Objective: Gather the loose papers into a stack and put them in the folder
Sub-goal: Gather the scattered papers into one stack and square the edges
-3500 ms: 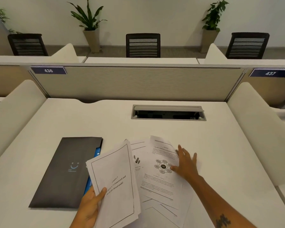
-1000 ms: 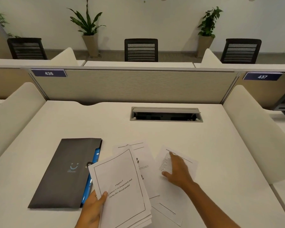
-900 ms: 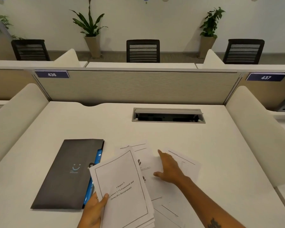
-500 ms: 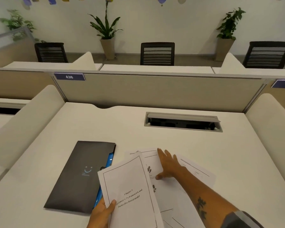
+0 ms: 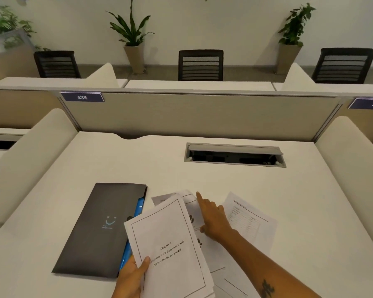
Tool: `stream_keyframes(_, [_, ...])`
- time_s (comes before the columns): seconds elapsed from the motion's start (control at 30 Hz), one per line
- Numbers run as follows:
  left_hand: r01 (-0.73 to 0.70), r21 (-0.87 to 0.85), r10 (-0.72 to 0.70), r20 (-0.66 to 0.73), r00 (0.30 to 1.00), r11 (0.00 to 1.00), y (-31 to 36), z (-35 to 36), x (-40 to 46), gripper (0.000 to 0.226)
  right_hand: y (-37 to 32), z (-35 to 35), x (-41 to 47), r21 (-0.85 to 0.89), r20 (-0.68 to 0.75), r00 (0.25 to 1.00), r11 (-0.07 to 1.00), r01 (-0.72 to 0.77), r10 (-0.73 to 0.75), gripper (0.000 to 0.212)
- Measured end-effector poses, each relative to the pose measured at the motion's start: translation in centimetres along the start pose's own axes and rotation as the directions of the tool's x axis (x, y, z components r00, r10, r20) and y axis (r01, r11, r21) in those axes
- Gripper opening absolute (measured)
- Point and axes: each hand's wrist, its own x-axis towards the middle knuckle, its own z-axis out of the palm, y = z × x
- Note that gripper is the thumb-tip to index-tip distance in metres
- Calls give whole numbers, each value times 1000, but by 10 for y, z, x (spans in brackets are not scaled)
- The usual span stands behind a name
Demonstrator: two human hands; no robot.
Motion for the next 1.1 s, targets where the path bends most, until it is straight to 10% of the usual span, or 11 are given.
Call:
stream_keyframes(0.17, [-22, 10, 22, -22, 1000, 1000, -4, -5, 2, 53, 0, 7, -9, 435, -47, 984, 890, -135, 172, 118])
stream_keyframes(0.37, [-14, -44, 12, -39, 999, 999, 0, -12, 0, 48, 12, 4, -13, 654, -196, 932, 749, -106, 304, 8])
stream_keyframes(0.7, [-52, -180, 51, -6, 999, 982, 25, -9, -15, 30, 28, -63, -20, 946, -300, 743, 286, 152, 598, 10])
stream_keyframes(0.93, [-84, -232, 91, 22, 996, 969, 39, -6, -18, 34, 45, -115, -9, 921, -385, 558, 268, 284, 735, 29])
stream_keyframes(1.1, [-104, -244, 117, 40, 992, 964, 46, -7, -16, 34, 51, -122, -26, 930, -362, 643, 311, 196, 675, 18])
